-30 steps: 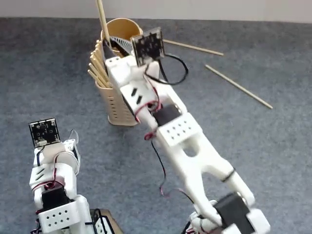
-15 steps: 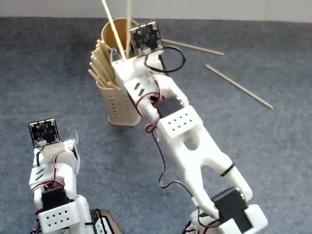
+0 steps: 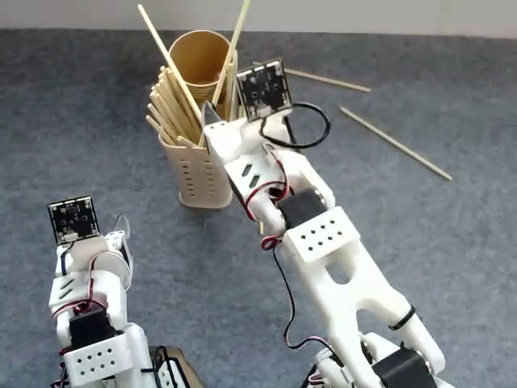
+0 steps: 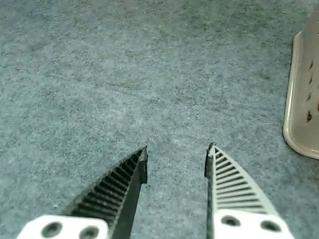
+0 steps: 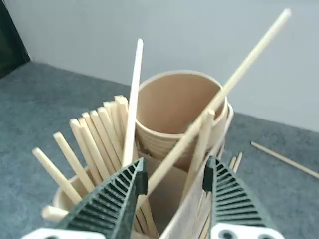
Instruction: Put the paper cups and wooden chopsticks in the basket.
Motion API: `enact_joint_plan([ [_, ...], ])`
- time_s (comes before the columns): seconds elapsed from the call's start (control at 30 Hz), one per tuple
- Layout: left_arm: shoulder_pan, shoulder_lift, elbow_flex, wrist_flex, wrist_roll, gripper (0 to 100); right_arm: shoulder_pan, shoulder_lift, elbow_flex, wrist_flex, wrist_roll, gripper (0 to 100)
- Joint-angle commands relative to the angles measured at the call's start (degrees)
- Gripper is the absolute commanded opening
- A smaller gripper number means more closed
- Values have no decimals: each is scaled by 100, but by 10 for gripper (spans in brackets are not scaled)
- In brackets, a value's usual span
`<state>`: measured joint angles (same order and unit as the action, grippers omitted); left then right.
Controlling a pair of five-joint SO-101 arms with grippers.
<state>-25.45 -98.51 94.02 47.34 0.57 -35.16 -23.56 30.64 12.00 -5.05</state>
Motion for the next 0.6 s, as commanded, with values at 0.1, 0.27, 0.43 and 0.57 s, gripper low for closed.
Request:
enact_joint_plan([
  [0.1, 92, -57, -13, -88, -88, 213, -57, -110, 532, -4, -9, 187],
  [0.27, 92, -57, -13, -88, -88, 213, -57, -110, 1059, 4, 105, 187],
  [0.43, 251, -57, -13, -79, -88, 213, -48, -145, 664, 13, 519, 187],
  [0.57, 259, -57, -13, -79, -88, 213, -84, -136, -84, 426, 519, 187],
])
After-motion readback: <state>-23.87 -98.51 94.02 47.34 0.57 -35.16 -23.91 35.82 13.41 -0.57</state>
